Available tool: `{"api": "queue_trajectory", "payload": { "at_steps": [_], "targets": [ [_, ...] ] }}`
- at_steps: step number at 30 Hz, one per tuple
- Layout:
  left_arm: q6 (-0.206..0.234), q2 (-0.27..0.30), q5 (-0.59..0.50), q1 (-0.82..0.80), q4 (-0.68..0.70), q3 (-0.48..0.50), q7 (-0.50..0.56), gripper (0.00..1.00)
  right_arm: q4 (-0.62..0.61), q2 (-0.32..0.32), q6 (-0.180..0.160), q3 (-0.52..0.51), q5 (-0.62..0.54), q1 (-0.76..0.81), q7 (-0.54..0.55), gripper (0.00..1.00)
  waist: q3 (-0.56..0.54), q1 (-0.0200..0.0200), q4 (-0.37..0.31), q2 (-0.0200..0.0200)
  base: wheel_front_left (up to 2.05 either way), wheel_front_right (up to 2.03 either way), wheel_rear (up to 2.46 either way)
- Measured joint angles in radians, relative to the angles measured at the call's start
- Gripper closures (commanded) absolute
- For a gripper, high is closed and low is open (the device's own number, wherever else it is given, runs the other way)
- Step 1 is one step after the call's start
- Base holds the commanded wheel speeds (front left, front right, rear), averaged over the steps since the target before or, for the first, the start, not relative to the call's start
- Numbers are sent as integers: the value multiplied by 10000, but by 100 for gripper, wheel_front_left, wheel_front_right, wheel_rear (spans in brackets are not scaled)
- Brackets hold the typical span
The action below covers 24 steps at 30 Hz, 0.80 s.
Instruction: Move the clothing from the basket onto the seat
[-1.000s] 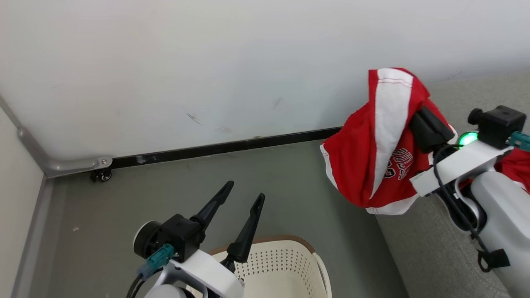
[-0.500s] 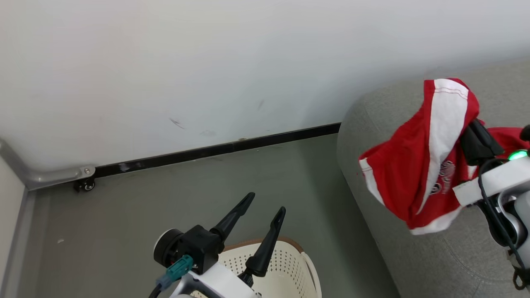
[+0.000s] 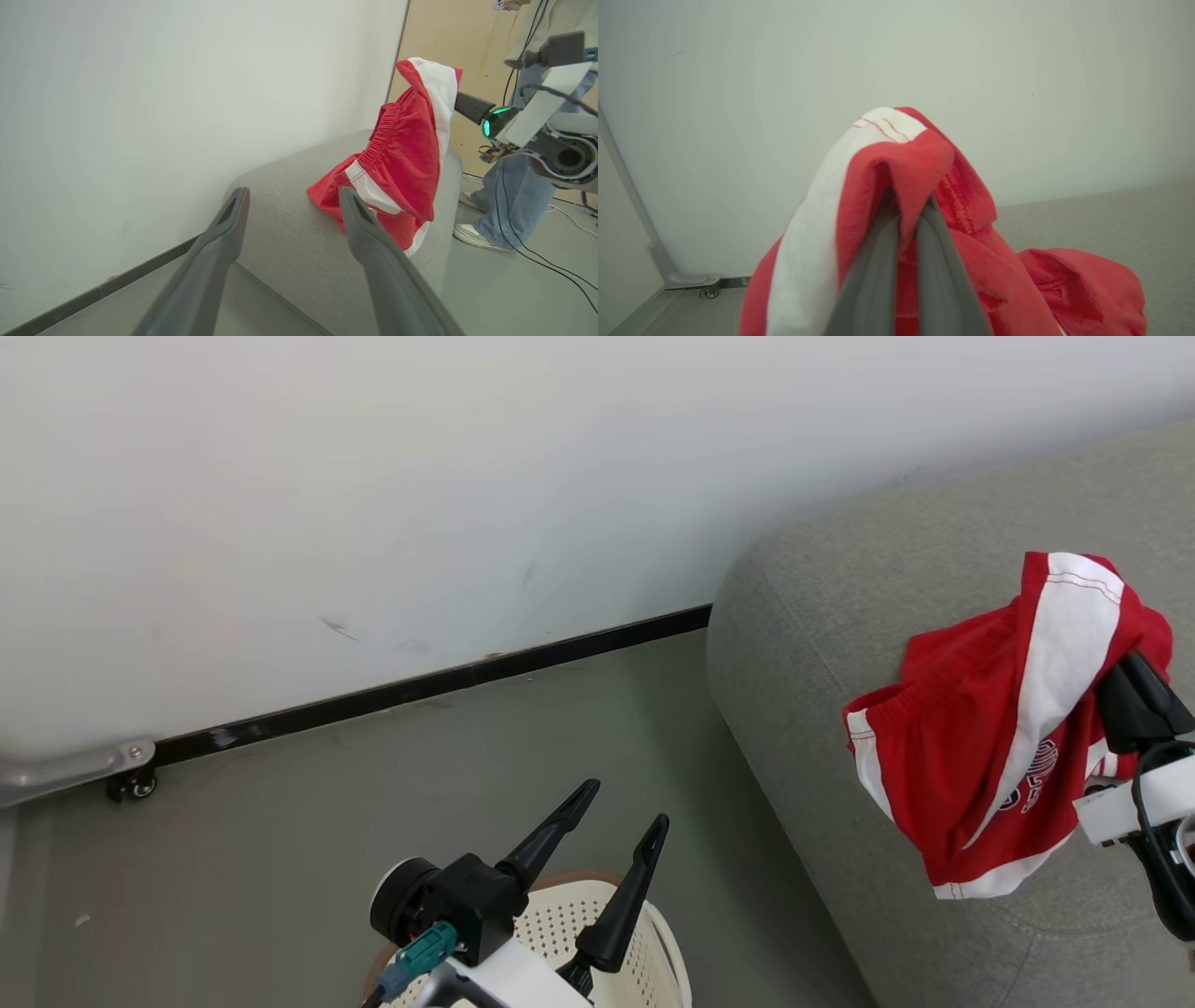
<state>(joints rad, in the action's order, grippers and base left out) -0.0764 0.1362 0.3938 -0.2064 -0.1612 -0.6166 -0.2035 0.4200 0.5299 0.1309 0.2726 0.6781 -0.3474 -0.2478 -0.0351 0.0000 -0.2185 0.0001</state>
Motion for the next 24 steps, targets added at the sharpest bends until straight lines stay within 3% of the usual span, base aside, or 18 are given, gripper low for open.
{"api": "queue_trajectory", "payload": {
  "at_steps": [12, 24],
  "targets": [
    [2, -67, -198, 0, -36, -69, -98, 0, -506, -48, -2, -777, -203, 814, 0, 100, 126, 0, -685, 0, 0, 0, 0],
    [2, -117, -362, 0, 8, -341, -127, 0, -257, 10, -2, -1041, -625, 531, 31, 100, 555, 0, -815, 0, 0, 0, 0]
  ]
}}
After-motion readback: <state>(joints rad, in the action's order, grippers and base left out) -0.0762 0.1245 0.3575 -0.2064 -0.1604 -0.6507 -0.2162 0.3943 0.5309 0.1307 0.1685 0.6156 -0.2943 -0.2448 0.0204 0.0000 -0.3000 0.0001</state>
